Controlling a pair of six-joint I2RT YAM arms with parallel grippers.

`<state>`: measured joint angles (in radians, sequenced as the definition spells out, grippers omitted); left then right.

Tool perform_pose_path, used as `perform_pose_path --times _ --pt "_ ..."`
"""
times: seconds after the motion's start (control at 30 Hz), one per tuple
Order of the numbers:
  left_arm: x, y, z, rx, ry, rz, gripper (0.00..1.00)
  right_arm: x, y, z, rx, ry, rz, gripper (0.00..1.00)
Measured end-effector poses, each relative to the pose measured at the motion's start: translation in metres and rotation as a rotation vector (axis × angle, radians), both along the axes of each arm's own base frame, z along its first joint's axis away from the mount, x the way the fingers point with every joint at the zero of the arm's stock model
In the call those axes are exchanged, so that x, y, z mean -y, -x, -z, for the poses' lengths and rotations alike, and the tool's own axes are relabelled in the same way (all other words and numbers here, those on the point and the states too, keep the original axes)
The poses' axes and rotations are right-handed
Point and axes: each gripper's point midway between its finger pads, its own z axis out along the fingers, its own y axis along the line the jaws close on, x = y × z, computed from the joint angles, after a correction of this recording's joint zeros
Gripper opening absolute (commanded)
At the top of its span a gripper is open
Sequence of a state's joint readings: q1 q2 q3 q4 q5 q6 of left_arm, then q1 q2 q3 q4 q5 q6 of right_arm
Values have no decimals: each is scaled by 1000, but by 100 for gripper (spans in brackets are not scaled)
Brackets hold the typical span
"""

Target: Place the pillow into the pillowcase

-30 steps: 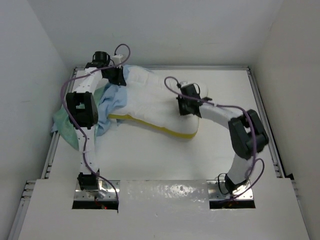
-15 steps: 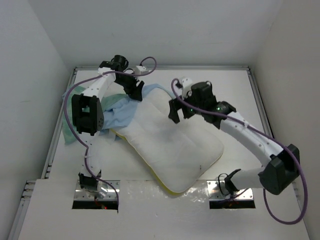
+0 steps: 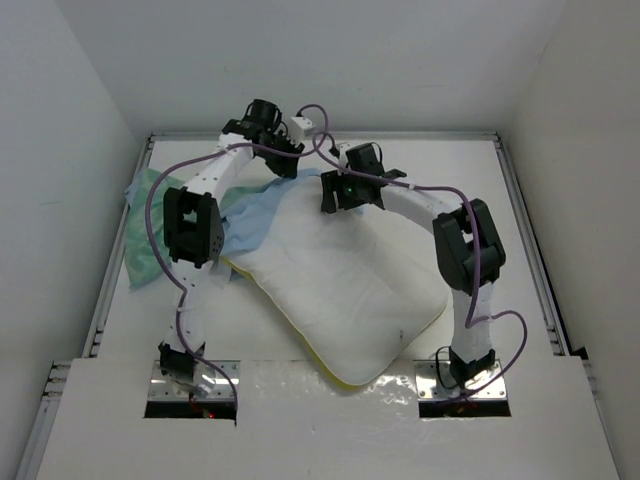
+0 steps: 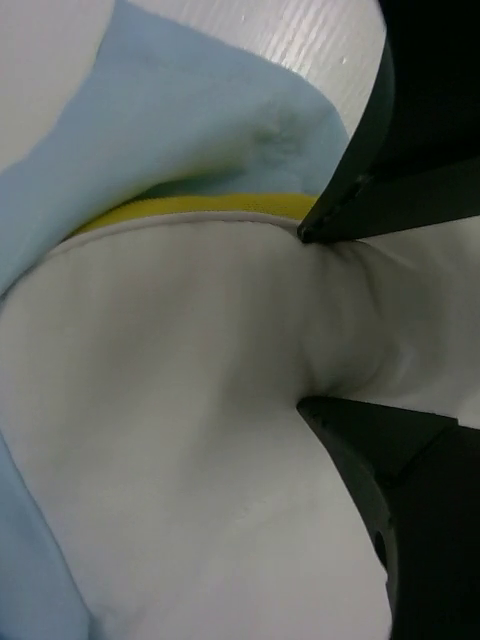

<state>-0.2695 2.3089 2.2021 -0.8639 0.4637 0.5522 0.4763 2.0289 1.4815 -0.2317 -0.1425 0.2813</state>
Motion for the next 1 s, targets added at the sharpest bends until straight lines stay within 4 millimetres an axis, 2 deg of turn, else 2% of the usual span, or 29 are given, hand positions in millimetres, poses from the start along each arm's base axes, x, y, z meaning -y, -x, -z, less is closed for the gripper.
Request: perform_pose_path --times 0.03,0.07,0.1,0.13,0.27,0.43,0.6,0.7,0.87,0.97,1.0 --pt "-1 1 4 -10 0 -6 0 -1 0 5 -19 -17 0 51" --pt "-4 2 8 -21 -1 -11 0 -4 0 8 -29 -35 -3 24" --pt "-6 2 12 -29 0 -14 0 -7 0 8 -35 -56 -11 5" --pt "-6 3 14 -34 3 -13 0 -11 1 9 -46 -79 -15 0" --pt "3 7 11 -49 53 10 0 -23 4 9 -55 -160 -27 0" --pt "18 12 -6 -56 143 42 0 -34 19 4 -24 -191 -85 0" --pt "32 20 -44 -19 223 115 0 -58 55 -21 57 -194 -215 0" --pt "35 32 -58 2 207 171 0 -71 62 -37 103 -216 -265 0" --pt "53 78 -64 -77 244 333 0 -77 51 -49 144 -285 -209 0" --pt "55 100 -66 -127 259 398 0 -68 25 -52 149 -348 -65 0" --pt "55 97 -67 -99 252 410 0 -63 16 -51 154 -354 -16 0"
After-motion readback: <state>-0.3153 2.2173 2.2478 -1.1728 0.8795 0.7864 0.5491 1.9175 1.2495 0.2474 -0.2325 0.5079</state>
